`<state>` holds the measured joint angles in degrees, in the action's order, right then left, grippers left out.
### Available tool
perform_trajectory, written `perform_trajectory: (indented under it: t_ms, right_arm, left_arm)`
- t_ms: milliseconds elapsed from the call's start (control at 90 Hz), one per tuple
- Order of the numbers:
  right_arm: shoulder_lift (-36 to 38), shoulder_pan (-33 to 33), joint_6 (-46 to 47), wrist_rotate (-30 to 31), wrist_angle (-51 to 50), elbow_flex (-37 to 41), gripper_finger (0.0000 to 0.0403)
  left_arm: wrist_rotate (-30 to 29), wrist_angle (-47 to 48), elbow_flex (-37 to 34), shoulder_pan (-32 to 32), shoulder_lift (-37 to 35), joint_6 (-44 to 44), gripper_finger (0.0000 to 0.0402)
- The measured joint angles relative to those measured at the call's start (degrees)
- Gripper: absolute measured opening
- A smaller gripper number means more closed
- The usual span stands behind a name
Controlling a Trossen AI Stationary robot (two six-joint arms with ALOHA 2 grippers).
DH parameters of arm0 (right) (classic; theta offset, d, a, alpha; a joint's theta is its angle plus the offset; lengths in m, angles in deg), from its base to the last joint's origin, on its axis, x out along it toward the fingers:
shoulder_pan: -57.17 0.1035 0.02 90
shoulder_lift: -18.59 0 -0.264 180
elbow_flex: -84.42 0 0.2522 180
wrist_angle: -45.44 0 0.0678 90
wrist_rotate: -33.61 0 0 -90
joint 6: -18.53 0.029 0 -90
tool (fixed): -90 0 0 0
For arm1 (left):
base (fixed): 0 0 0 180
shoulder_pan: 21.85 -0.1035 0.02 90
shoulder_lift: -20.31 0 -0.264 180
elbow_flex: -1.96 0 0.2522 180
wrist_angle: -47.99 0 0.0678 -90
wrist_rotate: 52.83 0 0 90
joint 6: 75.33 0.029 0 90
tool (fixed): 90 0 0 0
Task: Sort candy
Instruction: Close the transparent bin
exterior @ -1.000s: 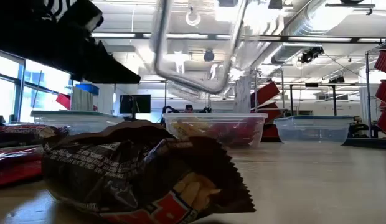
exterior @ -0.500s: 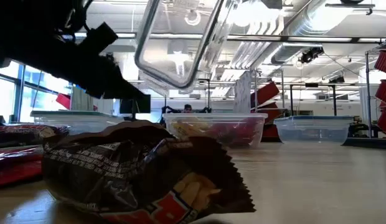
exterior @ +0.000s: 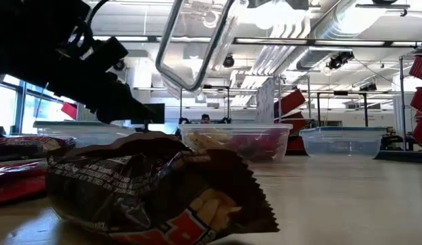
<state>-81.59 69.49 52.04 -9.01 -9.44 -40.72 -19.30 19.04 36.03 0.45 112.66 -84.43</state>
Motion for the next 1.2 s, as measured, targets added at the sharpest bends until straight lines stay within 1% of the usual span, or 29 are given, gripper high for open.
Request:
perform_trajectory:
  t_ms: [89, 178, 311, 411, 500, 578, 644, 711, 833, 1000, 1078, 1200]
  right_arm:
    - [0.0, -0.7, -0.1, 0.2, 6.9, 1.6, 0.0]
    - [0.0, -0.7, -2.0, -0.5, 15.5, 4.4, 0.0]
    - [0.0, -0.6, -3.8, -3.1, 24.7, 8.4, 0.0]
    - [0.0, -0.7, -3.8, -3.0, 25.6, 10.3, 0.0]
    - [-0.1, -0.6, -2.6, -2.9, 24.5, 11.3, 0.0]
    - [0.0, 0.0, -1.7, -1.9, 21.2, 11.8, 0.0]
    - [0.1, 0.6, 1.3, 0.9, 16.5, 11.9, 0.0]
    - [0.4, 0.7, 5.0, 1.8, 10.2, 11.9, 0.0]
    - [0.6, 0.4, 11.2, 0.3, 2.7, 11.9, 0.0]
    - [1.8, 0.5, 14.8, 0.6, -4.0, 11.9, 0.0]
    - [2.4, 0.3, 18.3, 0.6, -10.0, 11.9, 0.0]
    - [3.3, -0.4, 26.5, 0.9, -22.9, 11.9, 0.0]
  left_arm:
    - [-1.5, -5.3, 0.0, 1.6, 2.8, -0.3, 0.0126]
    - [-3.1, -12.0, 0.0, 2.4, 5.6, 1.8, 0.0126]
    - [-2.9, -21.4, 0.5, 2.0, 10.1, 5.4, 0.0126]
    - [-3.3, -24.9, 1.7, 2.0, 12.8, 8.2, 0.0126]
    - [-6.5, -26.3, 2.3, 2.3, 13.6, 10.7, 0.0126]
    - [-9.1, -27.4, 2.3, 2.6, 13.4, 13.6, 0.0126]
    - [-10.9, -27.1, 2.2, 3.2, 12.4, 15.7, 0.0126]
    - [-11.9, -27.8, 2.2, 3.8, 11.0, 17.9, 0.0126]
    - [-15.3, -27.2, 2.1, 5.6, 9.0, 21.5, 0.0126]
    - [-19.5, -27.5, 2.1, 7.7, 6.3, 26.3, 0.0126]
    - [-18.6, -27.5, 2.1, 7.8, 6.1, 26.0, 0.0126]
    - [-13.4, -27.4, 2.2, 5.5, 6.1, 23.7, 0.0126]
